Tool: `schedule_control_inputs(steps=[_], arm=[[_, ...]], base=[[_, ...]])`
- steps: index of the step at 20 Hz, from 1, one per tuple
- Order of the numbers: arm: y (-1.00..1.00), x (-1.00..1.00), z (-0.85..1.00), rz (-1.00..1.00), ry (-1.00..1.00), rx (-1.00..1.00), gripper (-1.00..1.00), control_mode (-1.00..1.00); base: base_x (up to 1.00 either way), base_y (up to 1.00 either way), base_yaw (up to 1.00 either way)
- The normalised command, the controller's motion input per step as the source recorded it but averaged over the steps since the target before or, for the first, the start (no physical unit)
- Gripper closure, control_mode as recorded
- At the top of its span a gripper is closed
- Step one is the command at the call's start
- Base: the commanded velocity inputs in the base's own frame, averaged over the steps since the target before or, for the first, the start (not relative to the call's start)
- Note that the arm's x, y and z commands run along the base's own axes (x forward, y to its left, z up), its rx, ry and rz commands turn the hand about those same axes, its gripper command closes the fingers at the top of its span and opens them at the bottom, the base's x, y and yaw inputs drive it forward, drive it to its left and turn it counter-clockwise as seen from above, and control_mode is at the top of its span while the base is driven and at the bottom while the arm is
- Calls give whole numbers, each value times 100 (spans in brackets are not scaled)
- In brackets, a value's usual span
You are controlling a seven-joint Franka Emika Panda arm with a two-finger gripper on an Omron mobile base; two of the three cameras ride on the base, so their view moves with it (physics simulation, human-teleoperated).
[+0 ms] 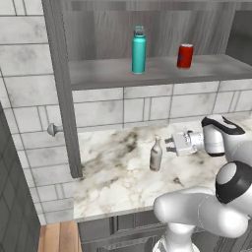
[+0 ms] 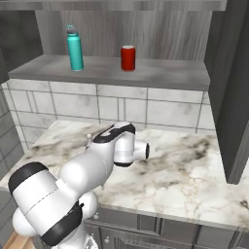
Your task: Sort all alcoholic drinks to one cabinet, and non-alcoholic drinks to the other.
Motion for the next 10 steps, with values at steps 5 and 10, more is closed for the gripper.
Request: schedule_control_inputs(steps=[5,10], arm=[[11,16,-1,-1,0,0,-100,-100],[10,8,0,-1,0,0,-100,-100]], base=[[0,0,0],[0,0,0]])
